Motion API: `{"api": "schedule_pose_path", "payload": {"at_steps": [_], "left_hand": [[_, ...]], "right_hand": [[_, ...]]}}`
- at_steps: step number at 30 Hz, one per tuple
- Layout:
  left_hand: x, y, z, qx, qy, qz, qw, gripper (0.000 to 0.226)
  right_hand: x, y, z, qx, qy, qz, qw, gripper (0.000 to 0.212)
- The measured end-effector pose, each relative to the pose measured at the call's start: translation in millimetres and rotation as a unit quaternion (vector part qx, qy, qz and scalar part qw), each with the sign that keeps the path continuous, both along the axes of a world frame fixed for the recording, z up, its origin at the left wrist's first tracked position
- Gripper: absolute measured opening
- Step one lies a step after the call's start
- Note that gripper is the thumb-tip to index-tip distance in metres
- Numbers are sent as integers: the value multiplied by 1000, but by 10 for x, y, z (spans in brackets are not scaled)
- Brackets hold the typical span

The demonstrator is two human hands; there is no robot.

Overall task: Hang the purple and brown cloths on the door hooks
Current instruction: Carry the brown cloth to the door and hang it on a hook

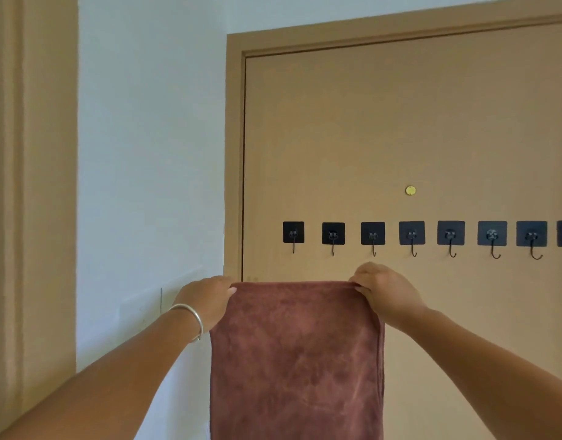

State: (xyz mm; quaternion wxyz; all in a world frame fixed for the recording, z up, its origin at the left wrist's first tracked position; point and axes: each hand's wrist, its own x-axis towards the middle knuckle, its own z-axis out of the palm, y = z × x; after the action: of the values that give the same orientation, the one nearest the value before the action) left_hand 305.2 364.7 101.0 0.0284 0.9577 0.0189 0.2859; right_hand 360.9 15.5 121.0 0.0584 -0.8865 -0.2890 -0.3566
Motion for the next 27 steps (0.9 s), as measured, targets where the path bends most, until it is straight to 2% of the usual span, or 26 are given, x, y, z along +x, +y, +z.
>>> {"api": "schedule_pose_path", "payload": {"at_steps": [4,8,10,13,17,19,21,27], "left_hand": [[468,98,87,-32,-21,6,999,32],[874,68,165,-57,-67,-53,995,39],[1012,47,177,-20,-57,-77,995,47],[1210,59,172,125,-30,-91,988,51],[1467,75,236,174,12,-102,979,31],[1681,67,323,239,34,-53,969,52],[1837,42,429,239,32,-1,970,76],[2288,39,693,213,7,3,977,77]], "right_hand": [[511,105,115,1,-30,42,999,28],[979,164,231,-15,-47,66,997,27],[1184,201,270,-83,-55,82,992,36],[1470,268,297,-196,-73,95,973,47],[1730,419,324,-244,-31,47,968,56],[1818,508,341,-238,-20,22,971,58],[1899,587,394,-221,-14,-2,975,58],[2052,803,577,-191,-17,-75,979,52]]}}
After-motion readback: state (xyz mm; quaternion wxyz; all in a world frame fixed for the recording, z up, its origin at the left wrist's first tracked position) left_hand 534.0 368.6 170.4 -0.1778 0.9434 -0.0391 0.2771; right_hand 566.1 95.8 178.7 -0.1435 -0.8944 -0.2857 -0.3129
